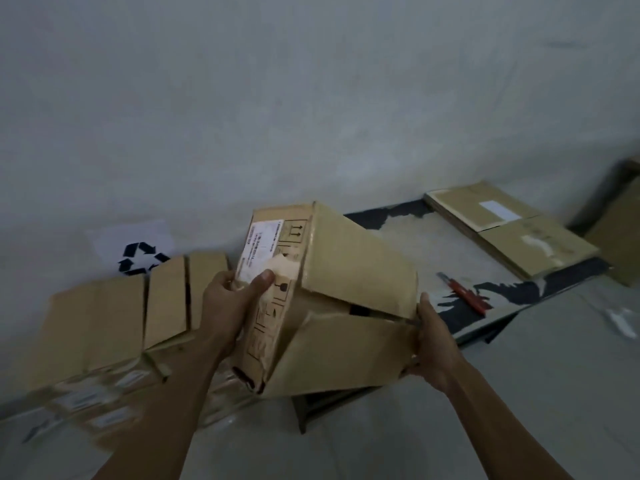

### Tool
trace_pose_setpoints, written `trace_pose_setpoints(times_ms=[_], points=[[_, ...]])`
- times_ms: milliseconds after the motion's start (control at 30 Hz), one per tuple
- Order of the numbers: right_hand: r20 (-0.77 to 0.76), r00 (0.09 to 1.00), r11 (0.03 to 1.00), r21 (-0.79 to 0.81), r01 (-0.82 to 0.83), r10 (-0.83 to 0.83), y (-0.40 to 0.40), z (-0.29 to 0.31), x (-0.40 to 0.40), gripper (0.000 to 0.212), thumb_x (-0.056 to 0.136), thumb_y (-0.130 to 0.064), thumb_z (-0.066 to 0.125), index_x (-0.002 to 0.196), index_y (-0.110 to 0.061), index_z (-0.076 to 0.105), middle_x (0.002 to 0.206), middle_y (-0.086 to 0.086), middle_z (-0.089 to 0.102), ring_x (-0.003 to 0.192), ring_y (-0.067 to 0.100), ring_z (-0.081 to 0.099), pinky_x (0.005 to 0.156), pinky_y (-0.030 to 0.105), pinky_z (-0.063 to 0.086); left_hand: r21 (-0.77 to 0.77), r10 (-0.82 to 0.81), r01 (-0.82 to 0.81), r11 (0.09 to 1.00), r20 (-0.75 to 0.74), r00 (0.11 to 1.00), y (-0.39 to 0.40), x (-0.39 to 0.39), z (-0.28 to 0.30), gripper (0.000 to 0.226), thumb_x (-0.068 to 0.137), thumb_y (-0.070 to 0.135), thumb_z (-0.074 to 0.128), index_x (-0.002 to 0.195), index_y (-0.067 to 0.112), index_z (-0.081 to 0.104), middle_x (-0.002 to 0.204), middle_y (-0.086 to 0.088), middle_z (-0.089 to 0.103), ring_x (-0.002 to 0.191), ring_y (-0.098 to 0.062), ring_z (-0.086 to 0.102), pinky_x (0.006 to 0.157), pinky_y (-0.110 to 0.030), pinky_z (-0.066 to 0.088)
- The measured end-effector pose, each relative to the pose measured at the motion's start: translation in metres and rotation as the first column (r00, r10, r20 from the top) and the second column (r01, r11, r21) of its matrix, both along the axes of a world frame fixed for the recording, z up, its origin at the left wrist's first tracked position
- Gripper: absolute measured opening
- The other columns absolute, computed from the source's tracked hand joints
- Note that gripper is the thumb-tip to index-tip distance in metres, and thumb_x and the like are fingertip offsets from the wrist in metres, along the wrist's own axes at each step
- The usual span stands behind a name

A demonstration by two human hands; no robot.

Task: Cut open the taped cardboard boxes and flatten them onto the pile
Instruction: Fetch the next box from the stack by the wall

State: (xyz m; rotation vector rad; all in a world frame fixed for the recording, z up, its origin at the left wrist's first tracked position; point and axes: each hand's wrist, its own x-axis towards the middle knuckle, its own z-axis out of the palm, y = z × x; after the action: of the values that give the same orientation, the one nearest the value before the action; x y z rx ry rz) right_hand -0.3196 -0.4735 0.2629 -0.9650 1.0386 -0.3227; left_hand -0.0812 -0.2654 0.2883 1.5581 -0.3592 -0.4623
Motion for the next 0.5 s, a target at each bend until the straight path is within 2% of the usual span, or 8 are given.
trace_pose_setpoints(times_ms=[100, 200, 267, 333, 367, 433, 467, 500], points=[[0.054, 0.999, 0.988, 0.151, -0.013, 0.005, -0.038, 0.006, -0.012, 0.086, 0.080, -0.086, 0.033, 0.151, -0.039, 0.029, 0.156, 0.010, 0.031, 0.144, 0.043, 0.024, 0.092, 0.073, 0.035, -0.016, -0.025, 0.027, 1.000, 0.109, 0.994, -0.038, -0.026, 0.010, 0.095, 0.042, 0.058, 0.087, 0.119, 0.011, 0.057, 0.106, -0.001, 0.071, 0.081, -0.012, 0.073, 0.059, -0.022, 0.057], [0.123, 0.989, 0.956, 0.288, 0.046, -0.085, -0.075, 0.004, -0.011, 0.103, 0.074, -0.088, 0.043, 0.157, -0.033, 0.016, 0.162, 0.011, 0.017, 0.147, 0.044, 0.015, 0.104, 0.079, 0.021, 0.039, -0.077, 0.070, 0.997, 0.234, 0.969, -0.076, -0.041, 0.017, 0.101, 0.037, 0.066, 0.087, 0.122, 0.021, 0.054, 0.108, 0.005, 0.071, 0.086, -0.010, 0.073, 0.066, -0.031, 0.061], [0.216, 0.965, 0.915, 0.399, 0.052, -0.149, -0.098, 0.007, -0.007, 0.099, 0.078, -0.085, 0.043, 0.154, -0.024, 0.026, 0.157, 0.018, 0.028, 0.142, 0.049, 0.023, 0.108, 0.076, 0.019, 0.067, -0.095, 0.078, 0.995, 0.305, 0.948, -0.101, -0.046, 0.019, 0.101, 0.032, 0.072, 0.087, 0.118, 0.032, 0.053, 0.106, 0.015, 0.069, 0.088, -0.004, 0.071, 0.071, -0.035, 0.061], [0.344, 0.923, 0.883, 0.469, -0.010, -0.173, -0.125, 0.007, 0.007, 0.078, 0.087, -0.077, 0.040, 0.137, -0.017, 0.048, 0.133, 0.027, 0.051, 0.126, 0.053, 0.040, 0.103, 0.071, 0.030, 0.105, -0.085, 0.047, 0.993, 0.398, 0.914, -0.130, -0.050, 0.021, 0.095, 0.027, 0.079, 0.084, 0.109, 0.044, 0.052, 0.102, 0.021, 0.068, 0.089, -0.001, 0.068, 0.075, -0.037, 0.060], [0.427, 0.892, 0.873, 0.480, -0.086, -0.147, -0.140, 0.002, 0.017, 0.076, 0.091, -0.072, 0.037, 0.138, -0.013, 0.048, 0.124, 0.026, 0.054, 0.120, 0.051, 0.046, 0.099, 0.068, 0.038, 0.134, -0.075, 0.016, 0.991, 0.446, 0.892, -0.147, -0.050, 0.022, 0.093, 0.026, 0.083, 0.081, 0.106, 0.046, 0.050, 0.101, 0.019, 0.067, 0.089, -0.002, 0.067, 0.075, -0.037, 0.060], [0.558, 0.818, 0.875, 0.456, -0.162, -0.139, -0.170, -0.007, 0.035, 0.080, 0.093, -0.068, 0.031, 0.147, -0.009, 0.028, 0.130, 0.024, 0.044, 0.116, 0.048, 0.050, 0.092, 0.064, 0.046, 0.194, -0.075, -0.053, 0.979, 0.598, 0.798, -0.183, -0.048, 0.023, 0.092, 0.029, 0.091, 0.072, 0.105, 0.048, 0.047, 0.103, 0.020, 0.060, 0.091, -0.004, 0.061, 0.078, -0.034, 0.055], [0.570, 0.809, 0.885, 0.440, -0.151, -0.146, -0.187, -0.014, 0.042, 0.080, 0.091, -0.067, 0.037, 0.145, -0.009, 0.026, 0.129, 0.026, 0.042, 0.112, 0.048, 0.053, 0.087, 0.065, 0.049, 0.206, -0.091, -0.072, 0.976, 0.684, 0.724, -0.202, -0.045, 0.022, 0.093, 0.033, 0.093, 0.069, 0.109, 0.043, 0.049, 0.103, 0.018, 0.057, 0.090, -0.005, 0.056, 0.078, -0.032, 0.050], [0.576, 0.808, 0.896, 0.414, -0.161, -0.121, -0.204, -0.021, 0.048, 0.077, 0.090, -0.066, 0.044, 0.139, -0.006, 0.032, 0.124, 0.029, 0.048, 0.106, 0.049, 0.058, 0.080, 0.064, 0.052, 0.201, -0.100, -0.081, 0.976, 0.751, 0.653, -0.220, -0.041, 0.020, 0.095, 0.038, 0.093, 0.068, 0.112, 0.036, 0.052, 0.102, 0.015, 0.056, 0.087, -0.006, 0.053, 0.077, -0.030, 0.046]])
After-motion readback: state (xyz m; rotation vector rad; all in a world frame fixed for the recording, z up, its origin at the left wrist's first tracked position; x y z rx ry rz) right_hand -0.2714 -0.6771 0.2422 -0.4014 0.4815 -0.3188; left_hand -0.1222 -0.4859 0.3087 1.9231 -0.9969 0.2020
